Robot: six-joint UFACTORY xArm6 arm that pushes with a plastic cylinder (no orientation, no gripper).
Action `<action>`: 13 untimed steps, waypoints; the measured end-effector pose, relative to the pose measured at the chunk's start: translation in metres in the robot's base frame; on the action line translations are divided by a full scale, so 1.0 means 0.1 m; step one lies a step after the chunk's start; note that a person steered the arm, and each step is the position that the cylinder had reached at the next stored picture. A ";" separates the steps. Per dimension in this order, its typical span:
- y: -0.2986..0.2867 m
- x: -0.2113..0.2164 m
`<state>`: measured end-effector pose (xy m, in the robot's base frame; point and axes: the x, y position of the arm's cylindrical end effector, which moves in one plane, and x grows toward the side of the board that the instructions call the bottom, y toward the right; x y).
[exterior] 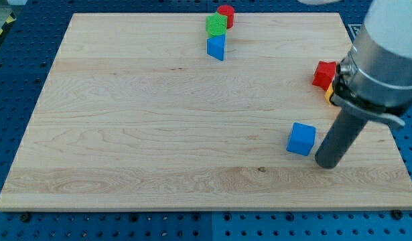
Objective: Move the blue cube towards up
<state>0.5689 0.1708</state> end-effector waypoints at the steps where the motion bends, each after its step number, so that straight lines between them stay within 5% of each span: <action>1: -0.45 -0.07; 6: -0.19 -0.16; 13: -0.25 -1.40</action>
<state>0.4286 0.1457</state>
